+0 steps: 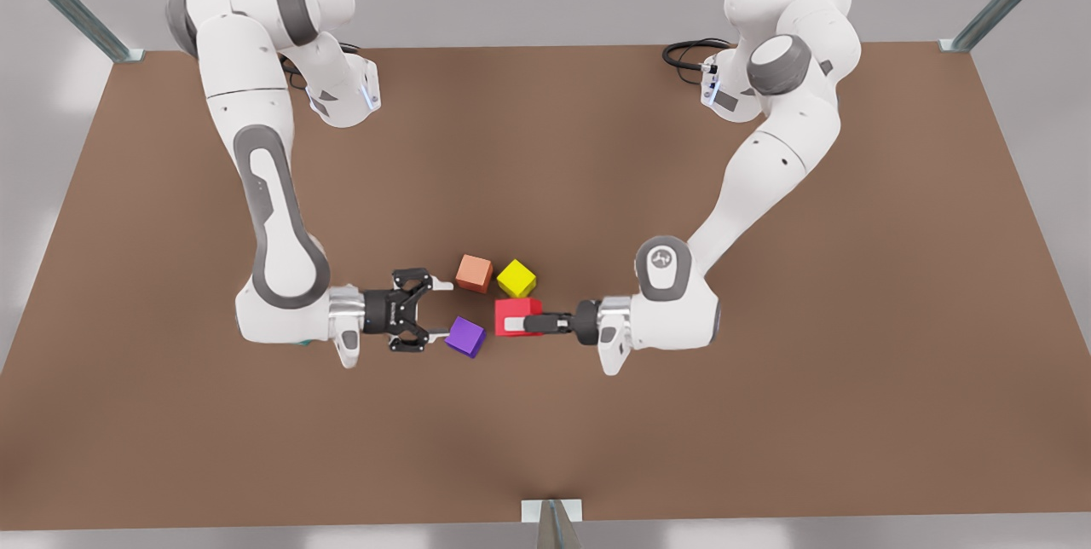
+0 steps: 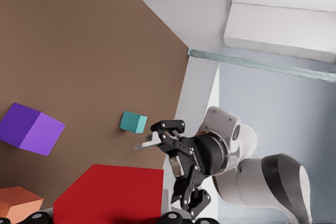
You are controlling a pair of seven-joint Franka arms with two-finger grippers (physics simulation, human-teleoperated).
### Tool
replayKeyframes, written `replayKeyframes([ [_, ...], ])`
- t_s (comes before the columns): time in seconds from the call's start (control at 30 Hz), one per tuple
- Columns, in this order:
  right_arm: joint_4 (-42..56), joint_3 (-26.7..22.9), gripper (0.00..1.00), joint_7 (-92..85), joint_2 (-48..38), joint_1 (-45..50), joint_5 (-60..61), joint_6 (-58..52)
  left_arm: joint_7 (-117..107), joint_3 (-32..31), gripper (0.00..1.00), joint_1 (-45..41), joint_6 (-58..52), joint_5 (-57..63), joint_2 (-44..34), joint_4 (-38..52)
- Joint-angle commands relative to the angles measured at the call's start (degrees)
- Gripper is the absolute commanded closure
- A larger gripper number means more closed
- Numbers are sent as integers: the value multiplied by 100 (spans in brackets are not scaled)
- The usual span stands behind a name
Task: Pick up red wooden cube and pass to hand red wooden cube and place in blue wooden cube
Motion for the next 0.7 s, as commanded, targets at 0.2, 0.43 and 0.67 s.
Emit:
replayKeyframes([
  [0.2, 261, 1, 0, -4323, 370, 57, 1296, 22, 3913, -7, 41, 29, 85, -483, 82, 0],
  [0.43, 455, 124, 0, -4235, 564, 137, 1524, 145, 4370, -16, 41, 2, 103, -1239, 205, 9],
  [0.67, 508, 291, 0, -4156, 669, 137, 1603, 198, 4422, -16, 41, 2, 103, -1458, 205, 17],
])
